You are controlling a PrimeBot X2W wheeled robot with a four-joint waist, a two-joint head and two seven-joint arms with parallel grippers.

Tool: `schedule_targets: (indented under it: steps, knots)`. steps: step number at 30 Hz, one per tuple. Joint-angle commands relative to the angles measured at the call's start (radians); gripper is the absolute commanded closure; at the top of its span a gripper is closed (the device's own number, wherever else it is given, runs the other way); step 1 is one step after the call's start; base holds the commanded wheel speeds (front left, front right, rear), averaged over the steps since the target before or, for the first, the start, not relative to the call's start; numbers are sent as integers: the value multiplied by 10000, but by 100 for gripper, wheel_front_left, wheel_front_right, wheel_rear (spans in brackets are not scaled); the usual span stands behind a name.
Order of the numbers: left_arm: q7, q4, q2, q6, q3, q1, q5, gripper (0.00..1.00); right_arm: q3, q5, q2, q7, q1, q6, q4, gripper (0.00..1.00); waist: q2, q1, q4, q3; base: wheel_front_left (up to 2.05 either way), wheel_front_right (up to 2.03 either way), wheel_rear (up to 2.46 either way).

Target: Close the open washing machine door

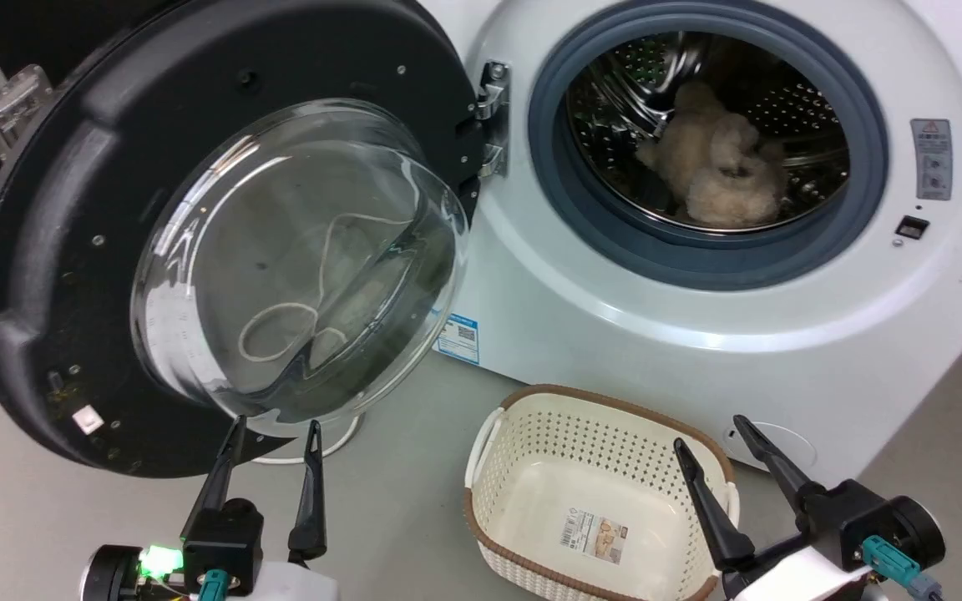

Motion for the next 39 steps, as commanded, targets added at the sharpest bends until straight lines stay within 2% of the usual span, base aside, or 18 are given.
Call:
schedule_targets:
  steps: [1,30,31,32,39]
  knots:
    - [-98,-48,76,75,-40,145,-88,0,54,57,-61,-124,-75,5,45,0,0,1,51,-5,0,0,0]
    - [-746,-147,352,610,-595,409,-217,0,489,428,-250,-771,75,7,301,0,0,1,1341,-28,0,0,0]
    - [-767,-104,376,581,-627,418,-243,57,500,431,-244,-792,95,7,304,0,0,1,1380,-33,0,0,0]
    - [-788,-78,397,570,-648,416,-260,99,512,433,-240,-813,114,7,305,0,0,1,1419,-38,0,0,0]
    - [-934,-915,210,556,-111,105,-1014,100,326,417,-183,-959,396,7,209,0,0,1,1710,-57,0,0,0]
